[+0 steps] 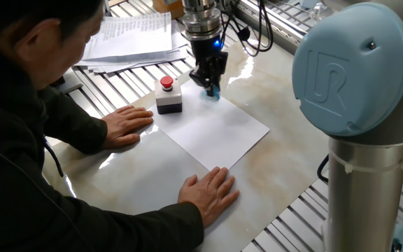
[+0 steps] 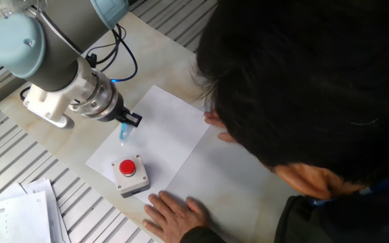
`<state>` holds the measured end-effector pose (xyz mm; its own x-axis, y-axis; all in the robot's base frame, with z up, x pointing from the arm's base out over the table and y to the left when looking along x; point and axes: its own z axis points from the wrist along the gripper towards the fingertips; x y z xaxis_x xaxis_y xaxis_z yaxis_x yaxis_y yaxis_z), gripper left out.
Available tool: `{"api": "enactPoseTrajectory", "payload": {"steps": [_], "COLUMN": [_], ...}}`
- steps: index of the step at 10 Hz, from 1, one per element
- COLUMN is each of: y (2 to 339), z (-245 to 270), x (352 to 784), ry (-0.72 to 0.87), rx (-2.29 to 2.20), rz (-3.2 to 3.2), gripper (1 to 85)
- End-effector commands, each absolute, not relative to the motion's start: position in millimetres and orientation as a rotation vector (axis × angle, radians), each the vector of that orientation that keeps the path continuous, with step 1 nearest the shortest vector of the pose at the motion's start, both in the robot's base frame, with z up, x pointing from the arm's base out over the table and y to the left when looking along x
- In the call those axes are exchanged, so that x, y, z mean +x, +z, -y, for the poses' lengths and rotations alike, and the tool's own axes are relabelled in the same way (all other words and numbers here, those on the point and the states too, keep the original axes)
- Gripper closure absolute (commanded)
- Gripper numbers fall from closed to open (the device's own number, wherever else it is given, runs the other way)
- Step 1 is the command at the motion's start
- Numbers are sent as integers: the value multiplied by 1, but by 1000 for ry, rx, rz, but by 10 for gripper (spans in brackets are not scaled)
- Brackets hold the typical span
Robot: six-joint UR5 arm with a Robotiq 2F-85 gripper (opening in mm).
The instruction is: Use the correction tape on paper
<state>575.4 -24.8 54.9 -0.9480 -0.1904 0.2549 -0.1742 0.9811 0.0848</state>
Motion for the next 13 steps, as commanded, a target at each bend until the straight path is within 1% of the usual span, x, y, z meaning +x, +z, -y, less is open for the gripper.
{"api": "enactPoseTrajectory", "payload": {"steps": [1, 3, 4, 5, 6, 7, 8, 11, 13], "y": [49, 51, 56, 58, 61, 65, 70, 84, 87], "z": [8, 11, 17, 30, 18, 16, 19, 51, 58], "x": [597, 597, 595, 597, 603, 614, 615, 611, 612], "ry": [-168, -154, -121, -27, -68, -78, -75, 15, 30], "rx": [311, 282, 254, 189, 120, 83, 71, 222, 236], "rz": [2934, 2935, 2935, 2941, 2969, 3026, 3057, 3147, 3170], "gripper": [427, 450, 583, 840, 840, 840, 840, 840, 840]}}
